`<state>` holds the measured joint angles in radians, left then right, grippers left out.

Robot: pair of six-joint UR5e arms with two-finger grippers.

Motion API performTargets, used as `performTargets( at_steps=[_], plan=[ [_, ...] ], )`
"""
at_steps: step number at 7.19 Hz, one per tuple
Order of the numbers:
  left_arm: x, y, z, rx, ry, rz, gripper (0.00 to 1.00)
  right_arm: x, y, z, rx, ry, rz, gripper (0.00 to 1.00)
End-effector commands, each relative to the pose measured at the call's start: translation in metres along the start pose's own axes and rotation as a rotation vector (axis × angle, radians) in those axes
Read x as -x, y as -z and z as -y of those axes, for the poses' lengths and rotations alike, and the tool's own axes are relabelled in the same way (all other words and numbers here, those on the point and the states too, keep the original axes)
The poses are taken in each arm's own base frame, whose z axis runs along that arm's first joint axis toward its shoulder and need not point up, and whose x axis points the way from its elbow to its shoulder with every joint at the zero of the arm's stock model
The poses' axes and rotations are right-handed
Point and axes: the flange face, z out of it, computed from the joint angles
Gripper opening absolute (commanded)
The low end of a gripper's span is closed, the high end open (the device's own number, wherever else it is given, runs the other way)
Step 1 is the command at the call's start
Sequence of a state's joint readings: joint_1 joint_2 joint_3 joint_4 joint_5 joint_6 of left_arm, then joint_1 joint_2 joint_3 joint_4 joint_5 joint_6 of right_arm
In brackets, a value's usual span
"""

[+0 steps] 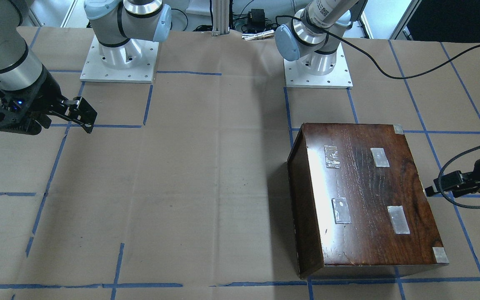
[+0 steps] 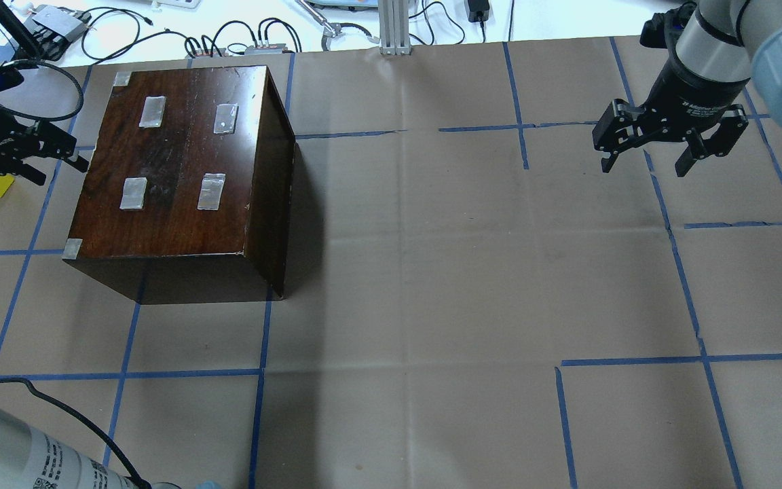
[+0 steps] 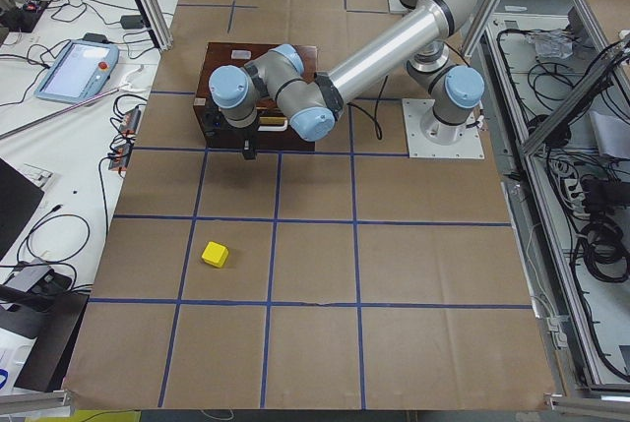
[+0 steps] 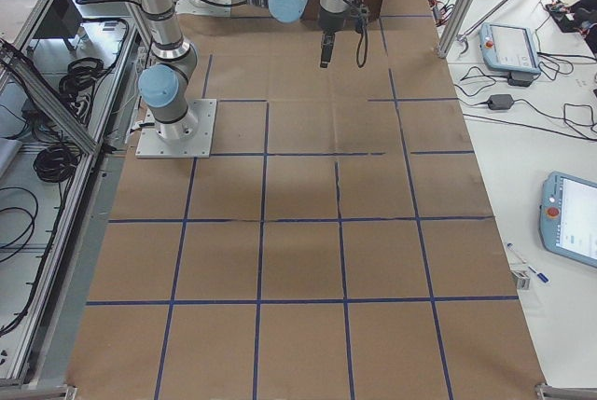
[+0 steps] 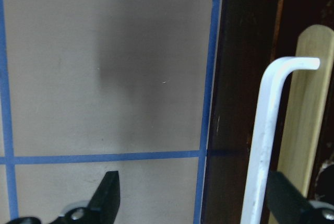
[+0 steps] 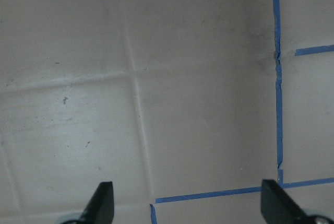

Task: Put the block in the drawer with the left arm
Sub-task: 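Hook the left gripper onto the white drawer handle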

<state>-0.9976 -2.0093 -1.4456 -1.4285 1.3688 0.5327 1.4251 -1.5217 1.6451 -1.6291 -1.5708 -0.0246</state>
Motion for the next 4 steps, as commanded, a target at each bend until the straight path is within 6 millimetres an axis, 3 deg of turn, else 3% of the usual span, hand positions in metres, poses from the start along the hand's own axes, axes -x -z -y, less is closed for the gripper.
performTargets(
  at_steps=[1, 4],
  plan=[
    [-0.0001, -0.0113, 0.0007, 0.015, 0.003, -0.021, 0.99, 0.0000, 0.0003, 0.0001, -0.001, 0.000, 0.000, 1.00],
    [-0.0072, -0.0018, 0.0001, -0.017, -0.006, -0.036, 0.99, 0.0000, -0.0005, -0.0001, 0.001, 0.000, 0.000, 1.00]
  ],
)
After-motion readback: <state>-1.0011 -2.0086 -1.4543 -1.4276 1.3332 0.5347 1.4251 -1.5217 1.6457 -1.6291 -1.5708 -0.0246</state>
